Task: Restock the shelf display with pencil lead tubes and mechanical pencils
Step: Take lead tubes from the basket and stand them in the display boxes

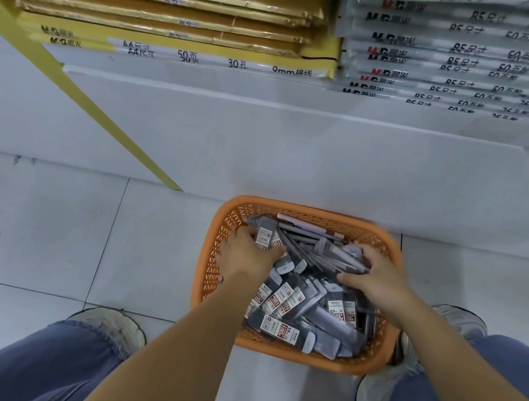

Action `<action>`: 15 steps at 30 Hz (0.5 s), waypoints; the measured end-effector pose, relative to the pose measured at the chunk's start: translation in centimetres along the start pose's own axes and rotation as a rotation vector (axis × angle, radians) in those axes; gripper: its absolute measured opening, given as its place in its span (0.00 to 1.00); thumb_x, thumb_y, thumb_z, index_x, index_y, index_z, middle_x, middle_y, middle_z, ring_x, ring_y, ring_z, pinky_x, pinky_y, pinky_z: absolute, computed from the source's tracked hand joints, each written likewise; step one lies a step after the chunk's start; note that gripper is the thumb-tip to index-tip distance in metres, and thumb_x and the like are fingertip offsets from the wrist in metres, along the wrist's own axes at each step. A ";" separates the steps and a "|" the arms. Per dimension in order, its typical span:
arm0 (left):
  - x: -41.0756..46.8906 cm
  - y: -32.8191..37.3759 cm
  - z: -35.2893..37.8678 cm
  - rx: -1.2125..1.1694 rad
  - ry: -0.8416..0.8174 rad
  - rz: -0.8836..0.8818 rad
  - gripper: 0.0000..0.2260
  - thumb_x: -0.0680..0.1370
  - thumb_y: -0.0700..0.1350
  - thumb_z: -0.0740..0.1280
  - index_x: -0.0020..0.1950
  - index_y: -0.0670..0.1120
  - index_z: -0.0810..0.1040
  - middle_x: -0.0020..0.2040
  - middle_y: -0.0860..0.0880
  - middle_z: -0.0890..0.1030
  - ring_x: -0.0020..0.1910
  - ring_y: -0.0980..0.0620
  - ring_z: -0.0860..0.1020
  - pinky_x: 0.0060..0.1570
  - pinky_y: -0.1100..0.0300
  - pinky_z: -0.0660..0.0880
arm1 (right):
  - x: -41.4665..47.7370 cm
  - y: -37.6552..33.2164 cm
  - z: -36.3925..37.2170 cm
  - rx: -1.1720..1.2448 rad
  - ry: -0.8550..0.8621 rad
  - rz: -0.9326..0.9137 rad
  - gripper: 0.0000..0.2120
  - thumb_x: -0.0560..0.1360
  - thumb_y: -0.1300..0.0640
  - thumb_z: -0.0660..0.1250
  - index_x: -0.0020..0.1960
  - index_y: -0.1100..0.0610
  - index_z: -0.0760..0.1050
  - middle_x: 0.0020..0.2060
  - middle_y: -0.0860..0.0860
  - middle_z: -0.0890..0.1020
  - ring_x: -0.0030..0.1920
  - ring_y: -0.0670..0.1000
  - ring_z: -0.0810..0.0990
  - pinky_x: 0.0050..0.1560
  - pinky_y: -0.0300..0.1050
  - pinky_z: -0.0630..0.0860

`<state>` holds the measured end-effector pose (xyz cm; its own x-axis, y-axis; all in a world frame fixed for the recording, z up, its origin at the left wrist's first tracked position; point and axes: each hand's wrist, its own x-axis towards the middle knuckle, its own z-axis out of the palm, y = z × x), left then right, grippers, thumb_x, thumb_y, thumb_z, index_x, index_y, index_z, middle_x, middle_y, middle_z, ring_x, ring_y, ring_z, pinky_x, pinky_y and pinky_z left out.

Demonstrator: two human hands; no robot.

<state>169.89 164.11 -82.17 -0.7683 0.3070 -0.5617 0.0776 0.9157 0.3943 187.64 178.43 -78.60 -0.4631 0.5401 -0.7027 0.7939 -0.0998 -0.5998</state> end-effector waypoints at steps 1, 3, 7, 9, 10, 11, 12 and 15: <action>-0.2 0.2 0.0 0.027 0.002 -0.002 0.36 0.69 0.67 0.73 0.70 0.49 0.72 0.67 0.50 0.77 0.68 0.45 0.72 0.70 0.43 0.67 | -0.1 -0.1 0.0 0.021 -0.006 -0.018 0.22 0.71 0.61 0.75 0.52 0.37 0.74 0.47 0.48 0.82 0.35 0.48 0.85 0.36 0.45 0.82; -0.3 0.5 0.1 0.064 0.014 -0.016 0.36 0.69 0.67 0.74 0.70 0.48 0.72 0.66 0.49 0.77 0.67 0.44 0.72 0.70 0.44 0.67 | -0.3 -0.3 -0.1 0.073 -0.006 -0.037 0.22 0.71 0.61 0.75 0.49 0.34 0.74 0.47 0.48 0.82 0.36 0.49 0.86 0.35 0.44 0.82; 0.4 0.6 -0.5 -0.039 -0.019 -0.083 0.22 0.71 0.57 0.76 0.58 0.48 0.73 0.56 0.48 0.82 0.57 0.44 0.79 0.63 0.43 0.74 | -0.6 -0.2 -0.5 0.101 0.034 -0.063 0.18 0.71 0.58 0.75 0.55 0.41 0.76 0.49 0.46 0.83 0.40 0.45 0.85 0.42 0.45 0.82; 0.7 0.2 -0.7 -0.157 -0.071 -0.079 0.13 0.74 0.50 0.76 0.49 0.52 0.72 0.51 0.48 0.84 0.52 0.45 0.82 0.59 0.44 0.77 | -0.7 -0.5 -0.7 0.087 0.058 -0.089 0.16 0.71 0.56 0.75 0.54 0.41 0.76 0.48 0.44 0.83 0.42 0.43 0.84 0.45 0.45 0.82; 0.5 0.0 -1.0 -0.217 -0.097 -0.070 0.11 0.75 0.48 0.74 0.46 0.54 0.72 0.50 0.48 0.84 0.50 0.46 0.82 0.57 0.45 0.79 | -0.7 -0.7 -0.9 0.075 0.065 -0.106 0.15 0.72 0.55 0.74 0.54 0.41 0.76 0.48 0.44 0.83 0.42 0.42 0.84 0.45 0.42 0.81; 0.3 -0.1 -1.3 -0.269 -0.113 -0.053 0.09 0.76 0.46 0.73 0.45 0.55 0.73 0.51 0.48 0.84 0.50 0.46 0.82 0.56 0.44 0.79 | -0.8 -1.1 -1.0 0.056 0.073 -0.130 0.15 0.72 0.55 0.74 0.54 0.41 0.76 0.48 0.43 0.82 0.42 0.40 0.82 0.43 0.37 0.78; 0.0 -0.2 -1.6 -0.278 -0.121 -0.020 0.05 0.78 0.47 0.71 0.47 0.54 0.76 0.53 0.47 0.83 0.54 0.44 0.81 0.58 0.43 0.78 | -0.9 -1.5 -1.2 0.033 0.082 -0.157 0.14 0.72 0.56 0.74 0.53 0.42 0.76 0.49 0.42 0.82 0.43 0.39 0.81 0.41 0.35 0.76; -0.8 -0.7 -2.3 -0.191 -0.049 0.150 0.10 0.80 0.49 0.68 0.58 0.47 0.79 0.58 0.46 0.80 0.61 0.44 0.76 0.65 0.43 0.72 | -1.3 -2.9 -2.1 -0.008 0.089 -0.214 0.15 0.72 0.58 0.74 0.55 0.45 0.75 0.49 0.43 0.81 0.49 0.43 0.80 0.45 0.39 0.74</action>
<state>169.02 162.63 -80.28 -0.7253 0.4522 -0.5192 0.0635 0.7948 0.6035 186.83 179.77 -75.14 -0.5851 0.6197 -0.5231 0.6843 0.0312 -0.7285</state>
